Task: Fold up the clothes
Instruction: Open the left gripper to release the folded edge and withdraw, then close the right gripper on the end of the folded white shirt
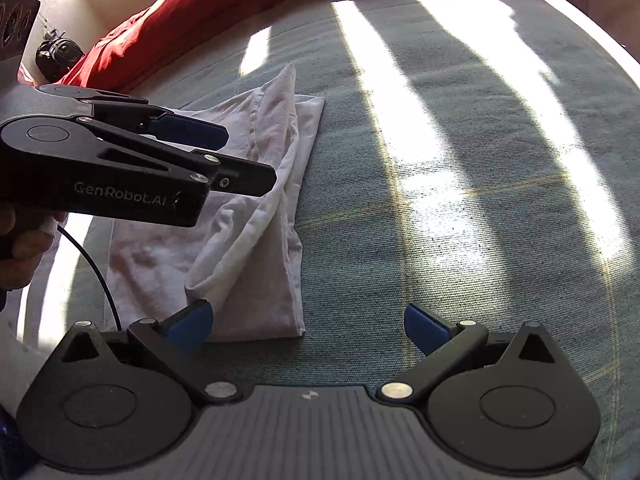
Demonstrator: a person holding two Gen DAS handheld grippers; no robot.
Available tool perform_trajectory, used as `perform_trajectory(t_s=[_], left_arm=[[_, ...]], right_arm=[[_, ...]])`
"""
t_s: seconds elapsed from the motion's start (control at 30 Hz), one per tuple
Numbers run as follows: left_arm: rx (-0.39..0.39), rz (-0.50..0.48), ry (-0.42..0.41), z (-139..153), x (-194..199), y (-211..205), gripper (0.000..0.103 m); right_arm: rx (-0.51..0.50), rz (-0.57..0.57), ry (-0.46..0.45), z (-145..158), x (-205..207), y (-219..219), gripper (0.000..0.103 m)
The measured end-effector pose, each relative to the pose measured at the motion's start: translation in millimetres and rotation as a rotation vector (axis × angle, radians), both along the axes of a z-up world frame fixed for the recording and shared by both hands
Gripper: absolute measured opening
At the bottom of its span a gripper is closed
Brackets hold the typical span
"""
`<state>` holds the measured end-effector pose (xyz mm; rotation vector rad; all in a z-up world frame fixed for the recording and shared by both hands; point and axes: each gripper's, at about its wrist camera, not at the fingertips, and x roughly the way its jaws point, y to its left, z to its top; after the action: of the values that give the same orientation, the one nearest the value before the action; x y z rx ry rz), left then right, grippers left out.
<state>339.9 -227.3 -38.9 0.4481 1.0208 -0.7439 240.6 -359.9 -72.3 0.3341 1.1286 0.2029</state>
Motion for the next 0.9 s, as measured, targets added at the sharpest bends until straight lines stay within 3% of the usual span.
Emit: perform_trajectory(t_s=[0.17, 0.37, 0.57, 0.73, 0.83, 0.9], left_arm=[[-0.009, 0.034, -0.011, -1, -12, 52, 0.06], [0.078, 0.025, -0.027, -11, -53, 113, 0.06], [0.146, -0.056, -0.094, -25, -100, 134, 0.06], [0.159, -0.15, -0.184, -42, -120, 132, 0.06], [0.167, -0.219, -0.201, -53, -127, 130, 0.058], [0.202, -0.224, -0.168, -62, -127, 130, 0.054]], right_arm=[[-0.004, 0.039, -0.037, 8, -4, 3, 0.102], [0.031, 0.099, -0.05, 14, -3, 11, 0.085], [0.1, 0.107, -0.021, 8, 1, 20, 0.068], [0.218, 0.024, 0.022, -2, 8, 17, 0.063], [0.249, -0.021, 0.043, -8, 12, 16, 0.048], [0.26, -0.046, 0.058, -11, 14, 16, 0.021]])
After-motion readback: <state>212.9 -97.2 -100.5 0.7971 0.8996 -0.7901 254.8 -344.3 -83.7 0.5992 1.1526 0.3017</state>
